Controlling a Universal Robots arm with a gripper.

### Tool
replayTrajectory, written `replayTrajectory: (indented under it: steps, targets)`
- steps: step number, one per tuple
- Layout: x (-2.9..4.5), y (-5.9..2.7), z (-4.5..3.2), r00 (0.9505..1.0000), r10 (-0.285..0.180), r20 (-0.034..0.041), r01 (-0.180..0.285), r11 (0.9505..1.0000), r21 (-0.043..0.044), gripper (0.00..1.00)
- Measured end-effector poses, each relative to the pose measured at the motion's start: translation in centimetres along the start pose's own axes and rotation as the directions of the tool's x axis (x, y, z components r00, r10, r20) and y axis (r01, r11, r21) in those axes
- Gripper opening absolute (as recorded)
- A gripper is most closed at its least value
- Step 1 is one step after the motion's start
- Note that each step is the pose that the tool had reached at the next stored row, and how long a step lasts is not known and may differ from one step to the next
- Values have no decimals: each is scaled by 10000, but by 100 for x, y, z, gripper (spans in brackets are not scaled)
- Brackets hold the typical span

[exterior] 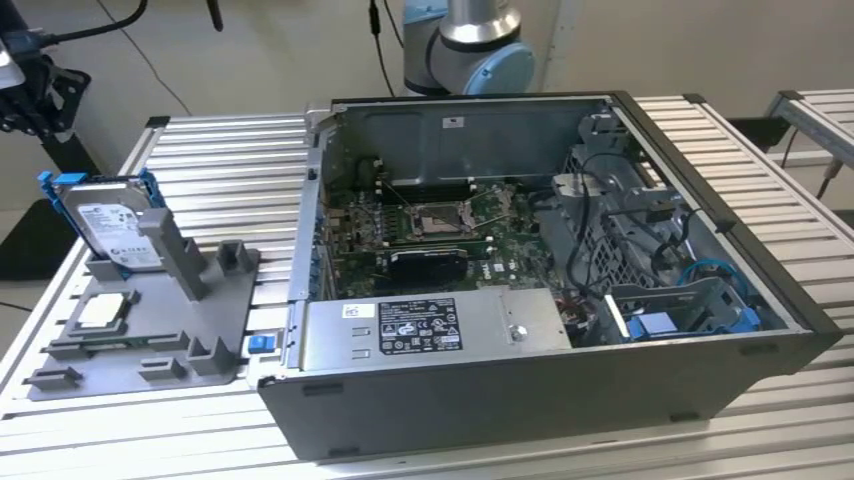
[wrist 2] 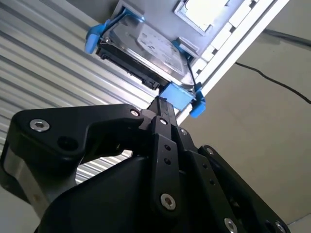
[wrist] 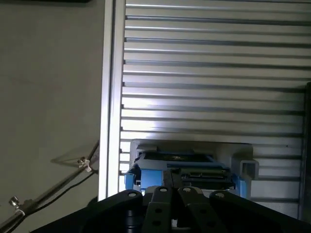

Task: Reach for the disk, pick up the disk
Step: 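Reach for the disk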

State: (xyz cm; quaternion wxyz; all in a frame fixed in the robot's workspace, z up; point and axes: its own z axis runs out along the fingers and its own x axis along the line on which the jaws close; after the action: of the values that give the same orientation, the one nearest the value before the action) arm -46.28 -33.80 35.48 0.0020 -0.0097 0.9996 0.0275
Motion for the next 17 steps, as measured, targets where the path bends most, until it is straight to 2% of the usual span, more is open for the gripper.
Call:
replayTrajectory:
  steps: [3,12,17]
  targets:
    - [16,-106,-5,10000,1,-1,-1,10000,0,0]
    - [17,-115,-4,10000,-29,-2,29,10000,1,0]
    - [17,-115,-3,9963,-858,-47,858,9963,1,0]
